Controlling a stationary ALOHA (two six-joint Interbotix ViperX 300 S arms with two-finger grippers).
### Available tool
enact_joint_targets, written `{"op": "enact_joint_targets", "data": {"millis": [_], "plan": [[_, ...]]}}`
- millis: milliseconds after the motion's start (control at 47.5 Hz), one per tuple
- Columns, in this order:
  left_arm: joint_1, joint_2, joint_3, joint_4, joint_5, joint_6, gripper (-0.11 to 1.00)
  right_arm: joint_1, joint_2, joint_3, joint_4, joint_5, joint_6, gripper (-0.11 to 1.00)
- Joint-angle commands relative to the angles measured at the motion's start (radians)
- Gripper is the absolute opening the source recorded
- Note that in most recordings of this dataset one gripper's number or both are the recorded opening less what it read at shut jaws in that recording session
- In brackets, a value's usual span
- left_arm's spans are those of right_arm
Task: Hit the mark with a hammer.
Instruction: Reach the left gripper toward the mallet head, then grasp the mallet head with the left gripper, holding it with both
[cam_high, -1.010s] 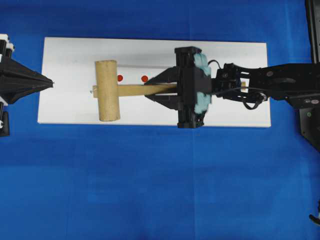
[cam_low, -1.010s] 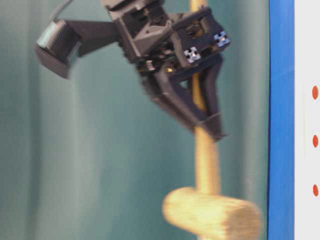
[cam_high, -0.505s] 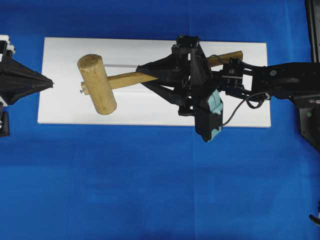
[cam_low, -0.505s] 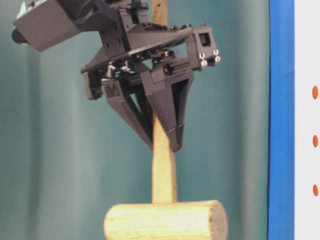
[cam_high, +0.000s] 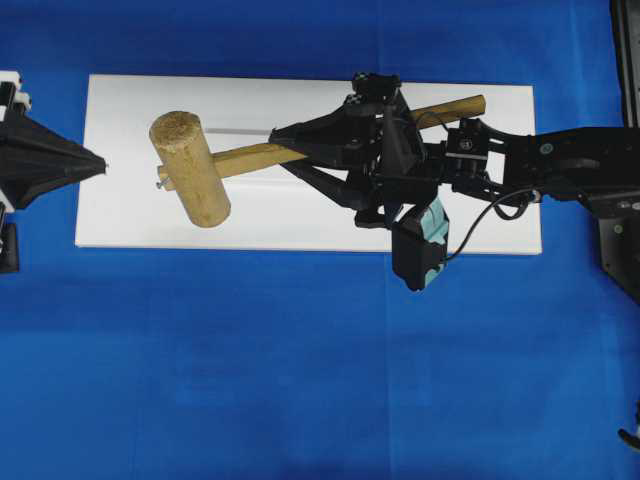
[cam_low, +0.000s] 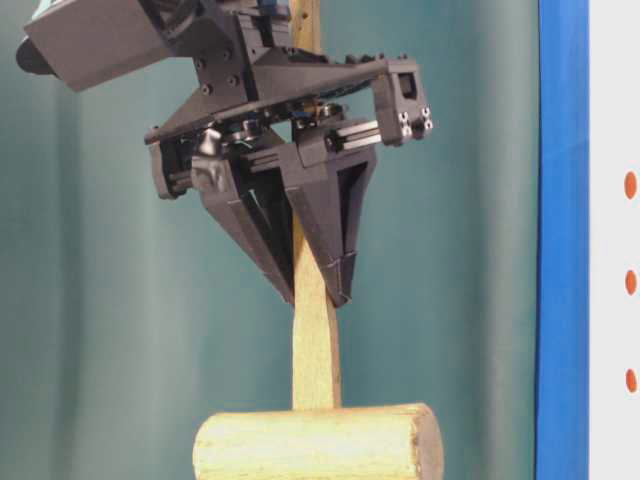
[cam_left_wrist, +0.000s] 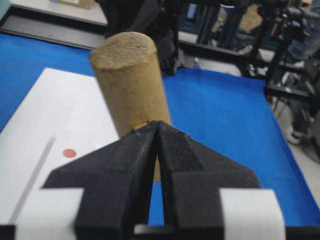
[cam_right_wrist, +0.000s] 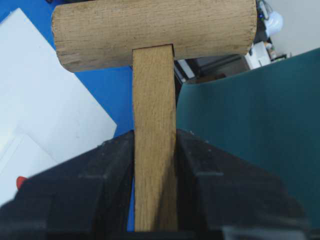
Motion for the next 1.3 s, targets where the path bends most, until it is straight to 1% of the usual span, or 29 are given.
{"op": "enact_joint_targets", "data": {"millis": [0, 42, 105, 274, 316, 379, 610, 715, 842, 968, 1073, 1284], "plan": [[0.025, 0.008, -0.012, -0.002, -0.005, -0.018, 0.02, 0.003, -0.032, -0.012, 0.0, -0.015, 0.003, 0.1], [0.035, 0.011, -0.012, -0.002, -0.005, -0.032, 0.09, 0.003, -0.032, -0.012, 0.0, -0.015, 0.003, 0.1], [0.044, 0.011, -0.012, -0.002, -0.006, -0.051, 0.25, 0.003, -0.034, -0.012, 0.0, -0.015, 0.002, 0.1], [0.049, 0.015, -0.012, -0.002, -0.011, -0.094, 0.76, 0.003, -0.032, -0.014, 0.0, -0.015, 0.0, 0.1], [0.048, 0.021, -0.014, -0.002, -0.014, -0.101, 0.85, 0.003, -0.032, -0.014, 0.0, -0.015, 0.0, 0.1], [0.048, 0.029, -0.017, -0.003, -0.018, -0.112, 0.93, 0.003, -0.032, -0.015, 0.0, -0.015, 0.0, 0.1], [0.049, 0.121, -0.035, -0.003, -0.144, -0.13, 0.94, 0.003, -0.032, -0.018, 0.0, -0.02, 0.0, 0.1], [0.049, 0.199, -0.057, -0.002, -0.215, -0.13, 0.94, 0.003, -0.032, -0.017, 0.0, -0.017, 0.0, 0.1], [0.048, 0.298, -0.097, -0.002, -0.272, -0.13, 0.94, 0.002, -0.032, -0.015, 0.002, -0.014, 0.0, 0.1], [0.048, 0.39, -0.143, -0.002, -0.305, -0.13, 0.94, 0.003, -0.032, -0.018, 0.017, -0.014, 0.0, 0.1], [0.048, 0.453, -0.183, -0.002, -0.311, -0.13, 0.94, 0.002, -0.032, -0.017, 0.017, -0.012, 0.0, 0.1], [0.048, 0.499, -0.218, -0.002, -0.314, -0.13, 0.94, 0.0, -0.032, -0.017, 0.017, -0.009, 0.0, 0.1]]}}
